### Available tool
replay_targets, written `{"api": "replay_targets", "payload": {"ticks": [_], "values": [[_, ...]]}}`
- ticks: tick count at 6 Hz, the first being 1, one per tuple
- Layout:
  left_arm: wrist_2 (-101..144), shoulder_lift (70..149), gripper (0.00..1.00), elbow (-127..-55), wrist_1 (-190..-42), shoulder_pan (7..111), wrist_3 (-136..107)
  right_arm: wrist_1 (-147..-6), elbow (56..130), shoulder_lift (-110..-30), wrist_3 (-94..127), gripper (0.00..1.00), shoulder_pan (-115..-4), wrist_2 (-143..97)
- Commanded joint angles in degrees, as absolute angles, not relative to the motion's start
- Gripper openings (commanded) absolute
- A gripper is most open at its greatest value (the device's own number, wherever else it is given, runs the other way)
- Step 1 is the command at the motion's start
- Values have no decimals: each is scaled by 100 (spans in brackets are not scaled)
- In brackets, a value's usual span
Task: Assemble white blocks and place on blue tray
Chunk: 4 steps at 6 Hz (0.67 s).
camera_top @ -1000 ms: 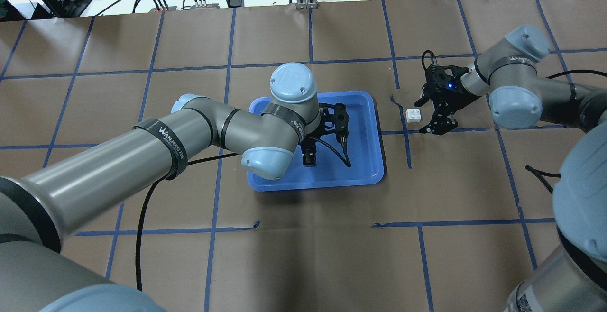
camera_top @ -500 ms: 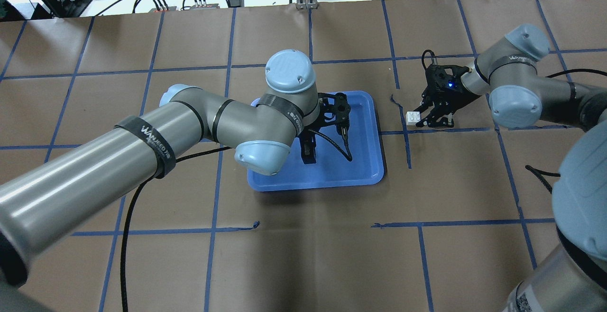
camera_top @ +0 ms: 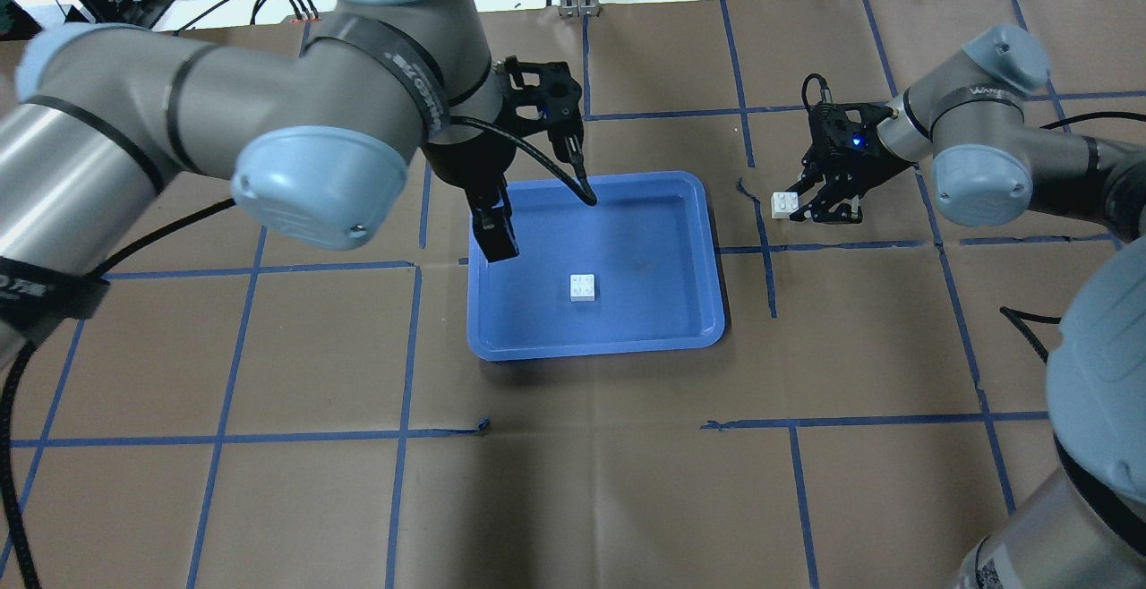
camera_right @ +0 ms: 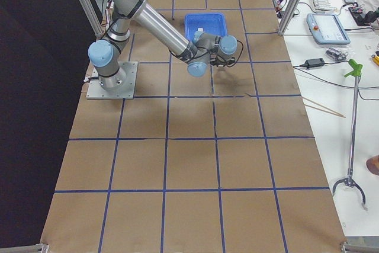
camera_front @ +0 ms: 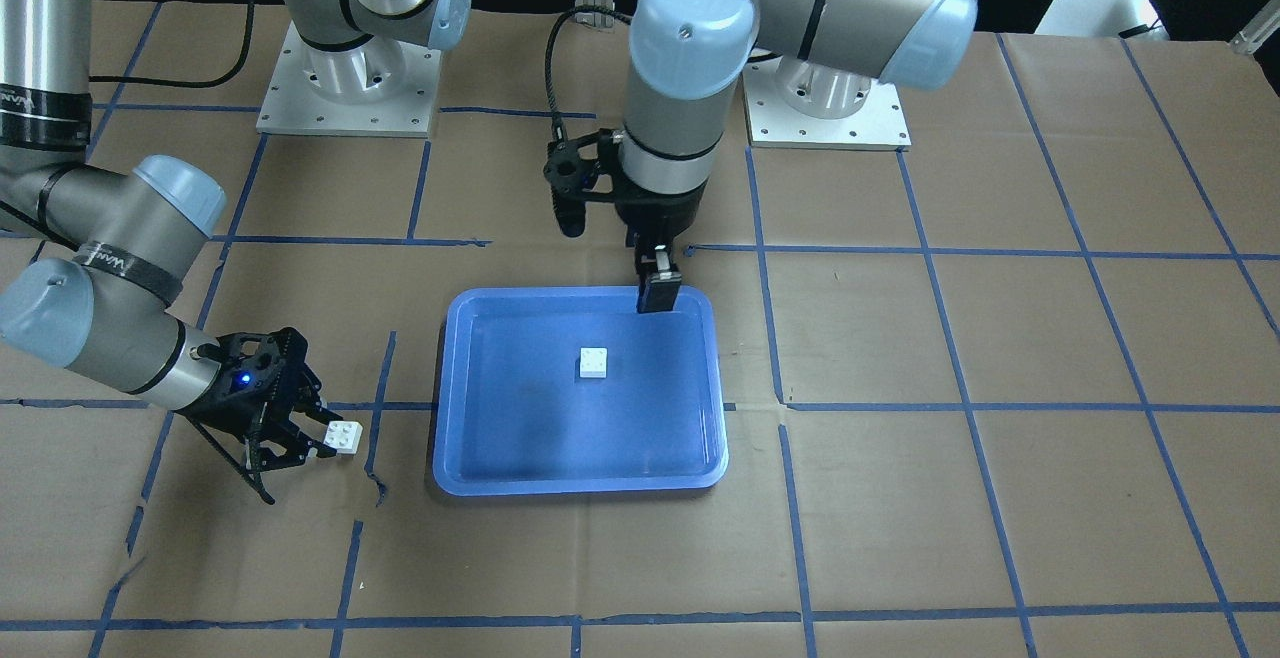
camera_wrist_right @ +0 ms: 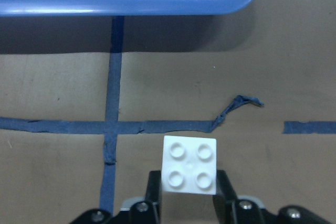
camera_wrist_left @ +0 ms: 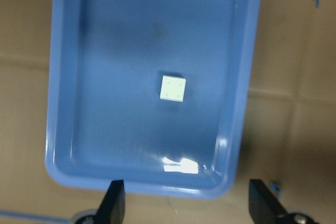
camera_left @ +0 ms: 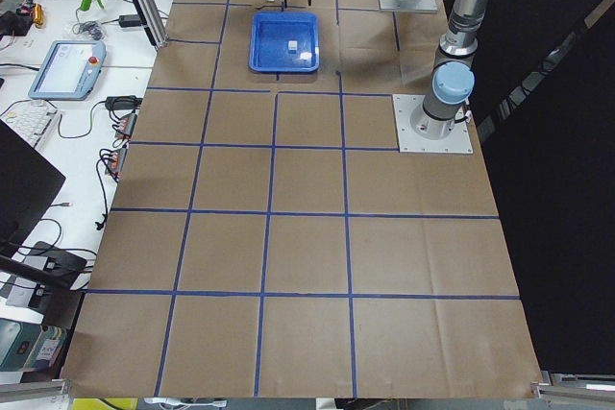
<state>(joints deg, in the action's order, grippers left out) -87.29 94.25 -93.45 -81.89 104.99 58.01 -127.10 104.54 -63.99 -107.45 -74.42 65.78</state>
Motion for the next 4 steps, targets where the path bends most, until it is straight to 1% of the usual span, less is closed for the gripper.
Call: {"api": "replay_targets", "payload": {"ticks": [1, 2, 3, 4], "values": [[-8815, 8843, 98, -9361, -8543, 10083, 3695, -12500, 10397, -6852, -10731, 25, -7514, 6583], [-8842, 8851, 99, -9369, -8508, 9890, 2221, -12150, 10406, -7108, -10731, 26, -7593, 6305], [-8833, 8798, 99, -9282, -8482, 9801, 1005, -12138, 10415, -7171, -10662, 26, -7881, 6293], [-8824, 8798, 99, -9246, -8455, 9782, 349, -12146, 10415, -7163, -10252, 26, -8275, 6276]]}}
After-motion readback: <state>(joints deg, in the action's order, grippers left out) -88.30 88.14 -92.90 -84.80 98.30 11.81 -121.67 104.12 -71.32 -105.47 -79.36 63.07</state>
